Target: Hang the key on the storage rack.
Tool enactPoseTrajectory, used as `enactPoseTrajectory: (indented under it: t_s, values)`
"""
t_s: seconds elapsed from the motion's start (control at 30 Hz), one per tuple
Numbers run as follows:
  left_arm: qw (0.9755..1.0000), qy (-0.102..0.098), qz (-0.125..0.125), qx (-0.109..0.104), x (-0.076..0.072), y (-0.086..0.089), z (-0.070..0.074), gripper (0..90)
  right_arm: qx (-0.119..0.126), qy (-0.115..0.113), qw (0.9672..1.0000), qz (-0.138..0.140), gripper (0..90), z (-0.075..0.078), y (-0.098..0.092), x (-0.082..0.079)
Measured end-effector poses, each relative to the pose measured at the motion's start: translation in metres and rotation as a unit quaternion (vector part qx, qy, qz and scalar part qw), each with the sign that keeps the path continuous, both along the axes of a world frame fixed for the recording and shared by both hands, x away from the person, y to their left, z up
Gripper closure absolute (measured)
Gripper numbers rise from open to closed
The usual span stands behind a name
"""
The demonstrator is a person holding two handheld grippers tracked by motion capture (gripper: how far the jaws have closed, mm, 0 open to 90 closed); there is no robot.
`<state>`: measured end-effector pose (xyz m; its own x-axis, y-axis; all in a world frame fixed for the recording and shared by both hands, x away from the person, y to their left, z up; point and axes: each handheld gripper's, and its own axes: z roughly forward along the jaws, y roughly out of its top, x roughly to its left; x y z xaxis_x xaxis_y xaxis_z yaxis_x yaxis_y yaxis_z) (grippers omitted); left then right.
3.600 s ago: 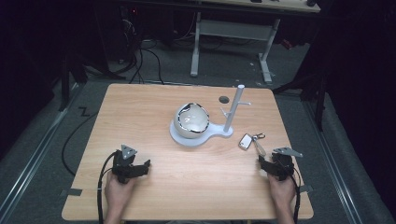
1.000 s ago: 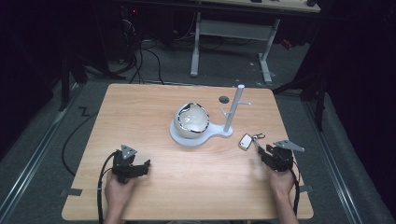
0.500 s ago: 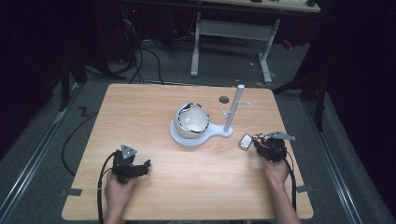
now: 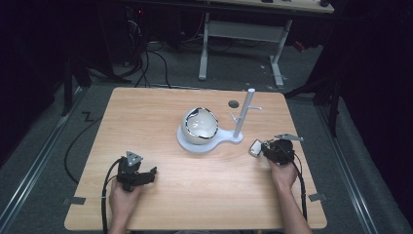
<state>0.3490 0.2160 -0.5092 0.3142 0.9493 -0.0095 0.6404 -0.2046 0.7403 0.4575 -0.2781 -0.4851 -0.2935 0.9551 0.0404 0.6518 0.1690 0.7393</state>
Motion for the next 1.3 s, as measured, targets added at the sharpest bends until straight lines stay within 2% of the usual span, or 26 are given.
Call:
enactPoseTrajectory:
  t_s: [0.17, 0.23, 0.5, 0.6, 0.63, 0.73, 0.8, 1.13, 1.3]
  values:
    - [1.0, 0.0, 0.0, 0.0, 0.0, 0.0, 0.0, 18.7, 0.003, 0.015, 0.9999, -0.001, 49.4, -0.003, 0.002, 0.006]
    - [1.0, 0.0, 0.0, 0.0, 0.0, 0.0, 0.0, 18.7, 0.002, 0.019, 0.9998, -0.001, 49.2, -0.004, 0.003, 0.007]
    - [1.0, 0.0, 0.0, 0.0, 0.0, 0.0, 0.0, 18.8, 0.025, 0.039, 0.9989, -0.002, 51.4, -0.005, -0.002, 0.011]
    - [1.0, 0.0, 0.0, 0.0, 0.0, 0.0, 0.0, 18.8, 0.02, 0.039, 0.9991, 0.002, 57.4, -0.005, -0.002, 0.011]
    - [1.0, 0.0, 0.0, 0.0, 0.0, 0.0, 0.0, 18.8, 0.006, 0.044, 0.999, 0.001, 62.8, -0.007, -0.004, 0.011]
    - [1.0, 0.0, 0.0, 0.0, 0.0, 0.0, 0.0, 18.7, 0.019, 0.041, 0.999, 0.001, 67.0, -0.008, -0.008, 0.01]
    - [1.0, 0.0, 0.0, 0.0, 0.0, 0.0, 0.0, 18.7, 0.018, 0.043, 0.9989, 0.006, 71.9, -0.008, -0.007, 0.01]
    - [1.0, 0.0, 0.0, 0.0, 0.0, 0.0, 0.0, 18.7, 0.026, 0.039, 0.9986, 0.023, 83.0, -0.009, -0.008, 0.01]
    - [1.0, 0.0, 0.0, 0.0, 0.0, 0.0, 0.0, 18.7, 0.004, 0.023, 0.999, 0.037, 86.1, -0.009, -0.002, 0.008]
